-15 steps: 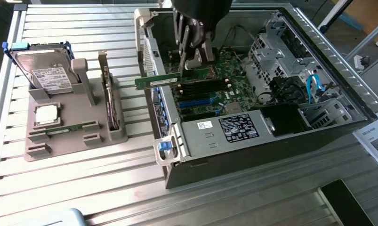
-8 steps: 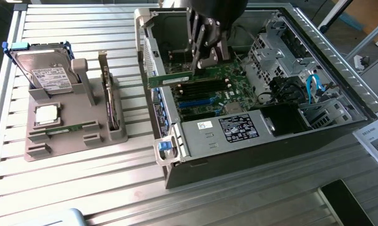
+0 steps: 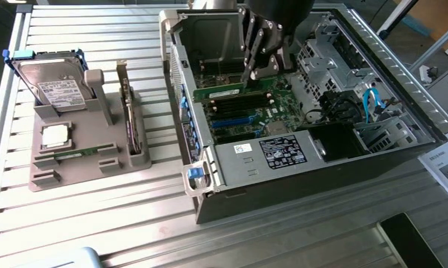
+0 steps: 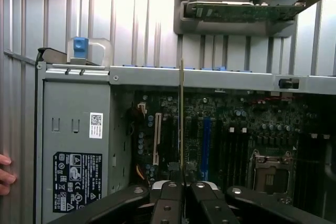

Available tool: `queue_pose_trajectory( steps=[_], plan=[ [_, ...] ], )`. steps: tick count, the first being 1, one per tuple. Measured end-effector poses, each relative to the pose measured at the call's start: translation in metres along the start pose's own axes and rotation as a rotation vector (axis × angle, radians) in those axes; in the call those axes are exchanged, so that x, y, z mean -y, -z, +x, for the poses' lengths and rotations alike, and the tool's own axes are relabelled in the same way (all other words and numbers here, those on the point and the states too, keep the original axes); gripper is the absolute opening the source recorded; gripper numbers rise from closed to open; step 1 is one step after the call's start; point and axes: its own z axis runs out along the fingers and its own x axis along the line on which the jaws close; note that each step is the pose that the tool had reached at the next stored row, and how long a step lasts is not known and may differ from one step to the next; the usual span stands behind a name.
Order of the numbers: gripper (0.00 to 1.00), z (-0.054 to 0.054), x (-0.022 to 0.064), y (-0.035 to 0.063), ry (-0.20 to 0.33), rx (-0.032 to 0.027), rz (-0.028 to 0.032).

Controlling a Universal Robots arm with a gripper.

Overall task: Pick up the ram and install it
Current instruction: 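Pick up the ram and move it above insertion slot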

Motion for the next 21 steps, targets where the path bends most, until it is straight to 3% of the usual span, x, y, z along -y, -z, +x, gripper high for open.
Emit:
queue_pose_trajectory(
  steps=[21],
  plan=[
    [0.12, 0.003, 0.0531, -0.0006, 0.000, 0.0000, 0.0000]
  ],
)
